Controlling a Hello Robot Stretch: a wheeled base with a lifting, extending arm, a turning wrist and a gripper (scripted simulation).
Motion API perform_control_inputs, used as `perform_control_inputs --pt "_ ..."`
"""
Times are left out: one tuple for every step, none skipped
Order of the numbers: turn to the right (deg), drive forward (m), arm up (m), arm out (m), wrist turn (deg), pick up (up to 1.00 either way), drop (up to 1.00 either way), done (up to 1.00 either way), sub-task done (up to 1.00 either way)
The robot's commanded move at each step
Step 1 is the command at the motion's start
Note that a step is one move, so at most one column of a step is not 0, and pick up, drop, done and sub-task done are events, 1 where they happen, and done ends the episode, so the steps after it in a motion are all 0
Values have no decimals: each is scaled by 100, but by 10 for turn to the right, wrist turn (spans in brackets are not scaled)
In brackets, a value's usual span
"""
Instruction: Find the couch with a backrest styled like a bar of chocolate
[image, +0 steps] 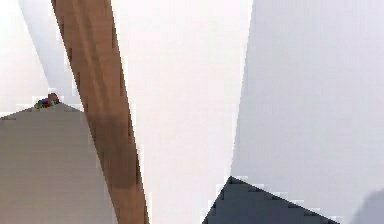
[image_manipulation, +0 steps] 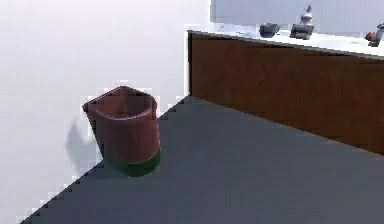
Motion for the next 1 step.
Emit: perform_control_inputs --pt "-450 0 0 0 0 0 0 0 0"
